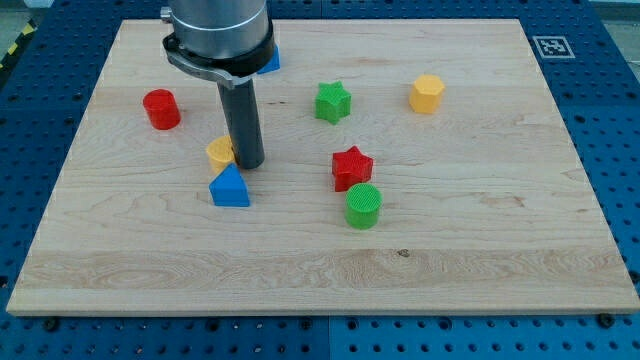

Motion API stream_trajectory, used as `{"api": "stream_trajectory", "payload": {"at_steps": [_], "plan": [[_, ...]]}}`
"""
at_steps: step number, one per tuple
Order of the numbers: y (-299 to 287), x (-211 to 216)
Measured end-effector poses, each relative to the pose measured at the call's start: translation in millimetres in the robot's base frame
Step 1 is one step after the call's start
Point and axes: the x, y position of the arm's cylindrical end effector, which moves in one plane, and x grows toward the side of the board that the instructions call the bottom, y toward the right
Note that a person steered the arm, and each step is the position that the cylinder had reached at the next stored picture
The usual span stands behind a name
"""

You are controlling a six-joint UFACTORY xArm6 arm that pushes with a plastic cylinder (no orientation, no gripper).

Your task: Move the blue triangle below to the yellow heart

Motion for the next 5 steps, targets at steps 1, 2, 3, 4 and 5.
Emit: {"api": "stream_trajectory", "payload": {"at_steps": [1, 2, 3, 4, 5], "plan": [[3.2, 4.9], [-1.0, 27.7], [-22.8, 36.2], [-22.3, 35.7], [4.8, 35.7]]}}
